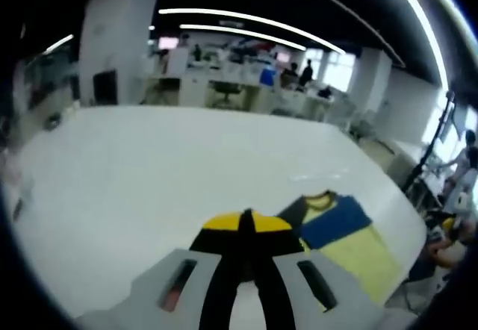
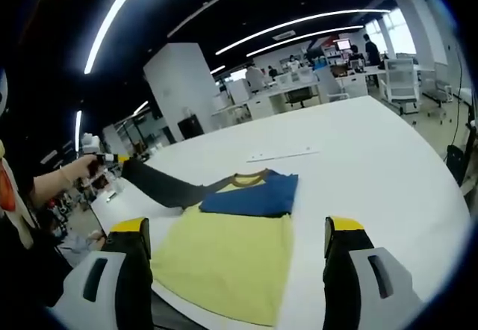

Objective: Fold the garment on the visible template until the final outline fits inside the template.

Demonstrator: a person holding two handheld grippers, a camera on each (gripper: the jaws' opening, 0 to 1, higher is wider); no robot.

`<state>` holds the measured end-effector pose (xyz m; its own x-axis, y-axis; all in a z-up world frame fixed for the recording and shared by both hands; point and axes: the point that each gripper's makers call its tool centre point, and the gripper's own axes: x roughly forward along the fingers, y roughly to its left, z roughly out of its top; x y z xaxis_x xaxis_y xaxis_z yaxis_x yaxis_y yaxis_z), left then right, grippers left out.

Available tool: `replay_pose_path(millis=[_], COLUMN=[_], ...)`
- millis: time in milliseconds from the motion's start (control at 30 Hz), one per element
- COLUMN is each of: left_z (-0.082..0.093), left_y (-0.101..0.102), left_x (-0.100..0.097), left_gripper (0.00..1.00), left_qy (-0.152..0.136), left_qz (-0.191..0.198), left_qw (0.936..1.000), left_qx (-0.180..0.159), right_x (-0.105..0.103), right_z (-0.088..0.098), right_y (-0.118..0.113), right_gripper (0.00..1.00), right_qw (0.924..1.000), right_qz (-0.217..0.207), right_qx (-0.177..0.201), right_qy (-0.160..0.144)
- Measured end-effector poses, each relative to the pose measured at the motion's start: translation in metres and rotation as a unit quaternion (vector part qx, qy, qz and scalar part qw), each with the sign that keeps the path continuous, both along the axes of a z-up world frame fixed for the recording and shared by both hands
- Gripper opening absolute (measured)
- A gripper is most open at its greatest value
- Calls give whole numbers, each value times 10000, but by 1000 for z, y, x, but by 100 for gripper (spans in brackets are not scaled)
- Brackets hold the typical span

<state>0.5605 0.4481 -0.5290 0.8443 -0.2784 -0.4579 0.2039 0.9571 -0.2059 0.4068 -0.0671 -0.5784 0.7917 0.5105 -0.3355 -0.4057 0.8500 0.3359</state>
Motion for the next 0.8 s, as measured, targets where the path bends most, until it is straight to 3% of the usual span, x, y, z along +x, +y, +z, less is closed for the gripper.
replay_pose_path(millis=[333, 800], left_z=[32, 45], left_y=[-54, -141], left_x=[2, 2], left_gripper=[0, 0], left_qy=[-210, -272], left_qz=[-349, -878], left_qw=[9989, 9945], left_qx=[-239, -493], right_x=[-15, -35], right_z=[-2, -3], right_y=[-10, -28], right_gripper=[96, 96], right_qw=[10000, 10000], right_qz=[31, -38], right_qx=[-24, -31], right_qy=[-27, -6])
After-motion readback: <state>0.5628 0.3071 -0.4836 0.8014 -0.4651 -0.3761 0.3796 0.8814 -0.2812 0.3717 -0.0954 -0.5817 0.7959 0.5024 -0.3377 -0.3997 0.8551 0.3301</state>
